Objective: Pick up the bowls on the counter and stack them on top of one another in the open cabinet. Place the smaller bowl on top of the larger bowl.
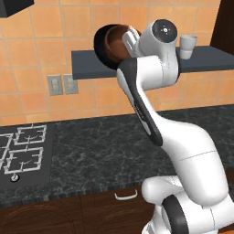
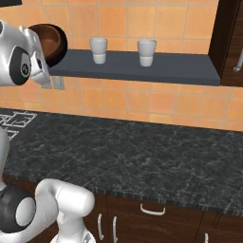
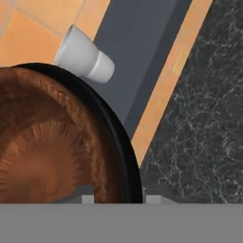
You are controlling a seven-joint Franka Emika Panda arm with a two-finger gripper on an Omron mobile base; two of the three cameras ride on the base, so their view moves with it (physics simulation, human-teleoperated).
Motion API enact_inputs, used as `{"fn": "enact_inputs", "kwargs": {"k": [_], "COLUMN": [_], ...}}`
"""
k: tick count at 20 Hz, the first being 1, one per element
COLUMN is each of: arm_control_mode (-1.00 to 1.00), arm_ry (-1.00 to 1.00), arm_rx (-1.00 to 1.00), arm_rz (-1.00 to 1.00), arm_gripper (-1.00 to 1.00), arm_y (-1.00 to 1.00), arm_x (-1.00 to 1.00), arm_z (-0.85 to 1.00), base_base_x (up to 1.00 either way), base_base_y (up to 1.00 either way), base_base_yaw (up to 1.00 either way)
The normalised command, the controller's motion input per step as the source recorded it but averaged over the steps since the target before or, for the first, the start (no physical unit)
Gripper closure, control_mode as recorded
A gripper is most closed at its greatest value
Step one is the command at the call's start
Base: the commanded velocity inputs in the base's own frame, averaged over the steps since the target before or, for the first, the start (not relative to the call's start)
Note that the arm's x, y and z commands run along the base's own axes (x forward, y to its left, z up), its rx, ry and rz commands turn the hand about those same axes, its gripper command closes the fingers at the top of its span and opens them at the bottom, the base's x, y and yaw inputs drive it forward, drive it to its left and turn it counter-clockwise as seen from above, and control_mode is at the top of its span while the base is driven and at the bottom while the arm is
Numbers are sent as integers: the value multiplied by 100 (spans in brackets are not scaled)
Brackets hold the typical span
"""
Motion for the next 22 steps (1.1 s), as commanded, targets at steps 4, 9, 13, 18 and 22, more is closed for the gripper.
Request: {"fn": "enact_inputs", "kwargs": {"k": [4,9,13,18,22], "arm_control_mode": [-100,-100,-100,-100,-100], "arm_ry": [2,8,4,5,2], "arm_rx": [-9,-6,-3,-6,-2], "arm_rz": [0,0,0,0,0], "arm_gripper": [100,100,100,100,100], "arm_y": [0,0,0,1,2], "arm_x": [12,49,54,58,68], "arm_z": [-13,-21,-20,-32,-23], "base_base_x": [0,0,0,0,0], "base_base_y": [0,0,0,0,0], "base_base_yaw": [0,0,0,0,0]}}
